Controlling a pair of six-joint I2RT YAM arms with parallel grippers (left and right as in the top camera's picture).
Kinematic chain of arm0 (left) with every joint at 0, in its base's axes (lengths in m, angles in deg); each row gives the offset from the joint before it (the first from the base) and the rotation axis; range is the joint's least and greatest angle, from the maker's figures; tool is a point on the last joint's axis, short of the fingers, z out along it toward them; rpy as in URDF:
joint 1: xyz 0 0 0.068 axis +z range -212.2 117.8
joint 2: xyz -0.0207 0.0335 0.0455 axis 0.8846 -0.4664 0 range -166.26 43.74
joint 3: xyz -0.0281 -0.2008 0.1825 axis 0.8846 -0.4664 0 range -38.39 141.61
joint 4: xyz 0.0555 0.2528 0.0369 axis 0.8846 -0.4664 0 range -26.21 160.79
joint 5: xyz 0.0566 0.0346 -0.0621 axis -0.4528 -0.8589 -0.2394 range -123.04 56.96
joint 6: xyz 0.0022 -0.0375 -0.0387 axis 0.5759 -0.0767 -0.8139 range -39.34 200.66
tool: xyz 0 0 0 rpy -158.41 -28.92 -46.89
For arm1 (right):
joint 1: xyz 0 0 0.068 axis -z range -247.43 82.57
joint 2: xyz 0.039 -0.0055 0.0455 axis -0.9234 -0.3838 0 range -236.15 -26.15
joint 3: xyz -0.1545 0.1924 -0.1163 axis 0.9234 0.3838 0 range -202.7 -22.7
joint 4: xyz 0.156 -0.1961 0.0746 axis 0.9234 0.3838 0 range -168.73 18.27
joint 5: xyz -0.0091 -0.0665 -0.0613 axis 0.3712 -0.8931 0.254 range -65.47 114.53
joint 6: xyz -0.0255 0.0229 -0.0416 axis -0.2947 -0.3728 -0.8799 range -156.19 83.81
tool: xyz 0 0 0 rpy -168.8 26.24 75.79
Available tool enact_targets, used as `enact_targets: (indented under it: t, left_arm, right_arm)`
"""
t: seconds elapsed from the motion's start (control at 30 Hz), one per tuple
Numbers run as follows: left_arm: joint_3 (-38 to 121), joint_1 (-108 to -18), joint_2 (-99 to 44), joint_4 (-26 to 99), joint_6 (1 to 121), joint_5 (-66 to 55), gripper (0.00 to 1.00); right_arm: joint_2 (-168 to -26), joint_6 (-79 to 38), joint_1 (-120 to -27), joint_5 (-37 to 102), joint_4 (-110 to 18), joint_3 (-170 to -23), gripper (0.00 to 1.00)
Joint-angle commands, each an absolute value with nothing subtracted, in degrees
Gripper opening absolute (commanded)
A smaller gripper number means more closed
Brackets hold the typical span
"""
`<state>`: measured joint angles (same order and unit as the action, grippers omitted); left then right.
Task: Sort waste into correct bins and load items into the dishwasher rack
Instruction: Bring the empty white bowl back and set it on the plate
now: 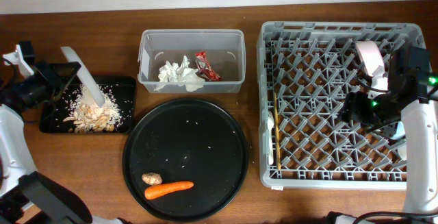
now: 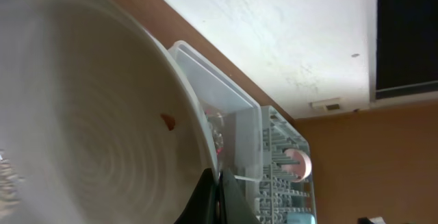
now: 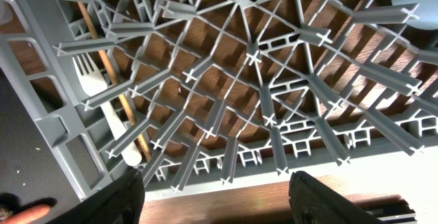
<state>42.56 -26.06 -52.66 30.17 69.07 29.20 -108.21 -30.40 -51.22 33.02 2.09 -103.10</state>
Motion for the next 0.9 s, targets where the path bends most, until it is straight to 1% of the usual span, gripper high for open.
enact_targets:
  t: [0.0,0.03,0.07,0.1,0.2,0.33,0.43,0.5,0.6,0.67,0.7,0.73,0.77,0.8,0.87]
  left_arm:
    - [42.17,-25.93,-53.78,31.57,69.88,31.49,0.00]
    - [42.17,-25.62,-53.88,31.61,70.51,36.15,0.01]
    - [42.17,-25.60,-53.88,32.47,70.84,33.61,0.00]
    - [42.17,-25.54,-53.97,32.21,70.05,36.45,0.00]
    - [42.17,-25.30,-54.08,32.21,70.84,33.96,0.01]
    - [42.17,-25.54,-54.08,31.46,70.90,35.16,0.00]
    - [42.17,-27.90,-52.38,30.65,71.36,35.10,0.00]
    - [42.17,-32.64,-47.74,26.74,74.25,32.58,0.00]
    - [42.17,-43.94,-39.46,13.54,80.59,17.37,0.00]
    - [42.17,-55.63,-35.50,4.99,80.74,5.04,0.01]
    - [42.17,-59.63,-35.15,2.83,80.72,1.90,0.01]
    - [41.62,-67.13,-35.28,0.32,80.70,-2.93,0.00]
    - [39.89,-73.07,-35.33,0.51,80.15,-7.31,0.00]
    - [35.44,-80.75,-35.33,3.46,75.36,-13.73,0.00]
    - [29.21,-87.54,-35.44,9.60,70.82,-16.20,0.00]
  right_arm:
    - [-107.99,-30.89,-50.92,32.46,2.44,-103.10,0.72]
    - [-107.99,-30.89,-50.92,32.46,2.57,-103.10,0.72]
    - [-107.99,-30.89,-50.92,32.02,2.79,-103.10,0.72]
    - [-107.99,-30.91,-50.92,31.78,2.81,-103.10,0.72]
    - [-107.99,-30.89,-50.92,31.41,2.94,-103.10,0.72]
    - [-107.99,-30.89,-50.92,31.41,2.94,-103.10,0.72]
    - [-107.99,-30.91,-50.92,31.41,2.94,-103.10,0.72]
    - [-107.99,-30.91,-50.92,31.41,2.90,-103.10,0.72]
    - [-107.99,-30.91,-50.92,31.38,2.92,-103.10,0.72]
    - [-107.99,-30.89,-50.92,31.41,2.92,-103.10,0.72]
    - [-107.99,-30.89,-50.92,31.41,2.94,-103.10,0.72]
    - [-107.99,-30.89,-50.92,31.41,2.94,-103.10,0.72]
    - [-107.99,-30.89,-50.92,31.41,2.94,-103.10,0.72]
    - [-107.99,-30.89,-50.92,31.41,2.98,-103.10,0.72]
    - [-107.99,-30.89,-50.92,31.41,3.16,-103.10,0.72]
